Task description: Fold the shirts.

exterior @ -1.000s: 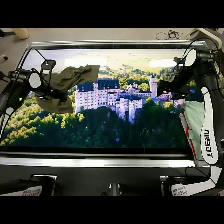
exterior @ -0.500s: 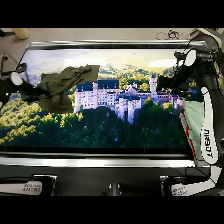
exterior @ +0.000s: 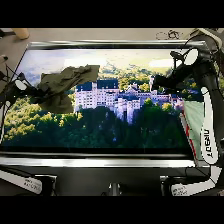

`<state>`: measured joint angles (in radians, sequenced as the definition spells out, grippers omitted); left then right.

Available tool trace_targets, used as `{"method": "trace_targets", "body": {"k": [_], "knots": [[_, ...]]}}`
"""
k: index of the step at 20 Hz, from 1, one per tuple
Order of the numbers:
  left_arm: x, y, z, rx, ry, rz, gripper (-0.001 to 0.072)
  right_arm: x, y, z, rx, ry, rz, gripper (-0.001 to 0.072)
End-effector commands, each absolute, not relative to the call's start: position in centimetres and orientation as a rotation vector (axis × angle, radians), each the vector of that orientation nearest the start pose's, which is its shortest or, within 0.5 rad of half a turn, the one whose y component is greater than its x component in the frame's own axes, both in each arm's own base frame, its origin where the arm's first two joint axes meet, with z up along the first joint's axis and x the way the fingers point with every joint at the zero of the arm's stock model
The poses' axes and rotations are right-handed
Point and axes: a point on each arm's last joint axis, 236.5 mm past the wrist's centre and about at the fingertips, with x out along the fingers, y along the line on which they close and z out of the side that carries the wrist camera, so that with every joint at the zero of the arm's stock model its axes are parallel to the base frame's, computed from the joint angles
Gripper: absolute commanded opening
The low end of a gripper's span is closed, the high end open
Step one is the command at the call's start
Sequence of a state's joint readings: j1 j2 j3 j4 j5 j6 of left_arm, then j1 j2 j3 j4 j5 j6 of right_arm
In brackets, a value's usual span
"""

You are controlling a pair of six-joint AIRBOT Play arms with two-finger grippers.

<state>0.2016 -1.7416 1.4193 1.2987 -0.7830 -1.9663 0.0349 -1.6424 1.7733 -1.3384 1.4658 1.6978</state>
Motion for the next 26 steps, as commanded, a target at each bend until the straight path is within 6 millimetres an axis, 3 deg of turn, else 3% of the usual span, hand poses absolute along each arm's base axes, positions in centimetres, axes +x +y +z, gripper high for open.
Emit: {"method": "trace_targets", "body": {"k": [1, 3, 4, 5, 7, 9, 10, 12, 13, 14, 16, 18, 19, 20, 21, 22, 23, 24, 26], "knots": [[55.1, 6.9, -6.4, -0.779, 0.917, 0.336, 0.0031, 45.8, 7.5, 6.0, 0.265, 1.345, 0.15, 0.0667], [56.4, 6.8, -2.7, -0.744, 0.821, 0.296, 0.0027, 45.9, 7.5, 6.8, 0.234, 1.314, 0.176, 0.0666], [57.1, 6.3, 0.7, -0.691, 0.752, 0.249, 0.0026, 45.9, 7.5, 7.7, 0.217, 1.288, 0.19, 0.0666], [57.4, 5.2, 5.3, -0.622, 0.67, 0.186, 0.0026, 46.0, 7.5, 8.9, 0.194, 1.248, 0.206, 0.0666], [55.8, 1.0, 15.4, -0.438, 0.518, 0.033, 0.0025, 46.5, 7.4, 12.6, 0.154, 1.121, 0.229, 0.0666], [51.0, -5.0, 25.7, -0.325, 0.365, -0.127, 0.0025, 46.4, 6.9, 17.5, 0.122, 0.97, 0.225, 0.0666], [47.8, -8.6, 29.6, -0.295, 0.313, -0.218, 0.0025, 45.9, 6.7, 19.9, 0.114, 0.902, 0.218, 0.0666], [41.7, -15.3, 33.7, -0.267, 0.259, -0.398, 0.0025, 44.0, 6.2, 24.6, 0.099, 0.787, 0.205, 0.0667], [39.3, -18.3, 33.4, -0.25, 0.275, -0.476, 0.0025, 42.6, 5.7, 26.3, 0.102, 0.762, 0.184, 0.0667], [37.7, -20.7, 31.3, -0.281, 0.351, -0.526, 0.0025, 41.1, 5.0, 27.2, 0.104, 0.758, 0.155, 0.0667], [35.1, -25.4, 23.3, -0.301, 0.58, -0.592, 0.0027, 37.8, 3.9, 27.9, 0.104, 0.799, 0.105, 0.0667], [32.4, -29.4, 13.3, -0.279, 0.798, -0.617, 0.0028, 35.4, 3.3, 26.9, 0.088, 0.883, 0.086, 0.0667], [31.2, -30.4, 8.9, -0.26, 0.899, -0.607, 0.0043, 34.6, 3.2, 26.0, 0.082, 0.938, 0.079, 0.0667], [30.2, -31.1, 5.2, -0.238, 0.996, -0.596, 0.0291, 34.2, 3.1, 24.8, 0.079, 0.989, 0.076, 0.0667], [29.4, -31.2, 2.7, -0.225, 1.101, -0.579, 0.072, 34.3, 3.1, 23.6, 0.079, 1.032, 0.075, 0.0667], [29.2, -30.4, 1.8, -0.182, 1.174, -0.565, 0.072, 34.6, 3.2, 22.1, 0.082, 1.078, 0.077, 0.0667], [30.0, -28.9, 2.4, -0.119, 1.187, -0.562, 0.072, 35.0, 3.6, 20.5, 0.089, 1.123, 0.088, 0.0667], [31.5, -26.3, 3.8, -0.073, 1.174, -0.527, 0.072, 35.2, 4.4, 18.5, 0.105, 1.183, 0.118, 0.0668], [34.0, -19.4, 6.0, -0.035, 1.162, -0.388, 0.072, 34.5, 6.8, 13.9, 0.159, 1.327, 0.214, 0.0668]]}}
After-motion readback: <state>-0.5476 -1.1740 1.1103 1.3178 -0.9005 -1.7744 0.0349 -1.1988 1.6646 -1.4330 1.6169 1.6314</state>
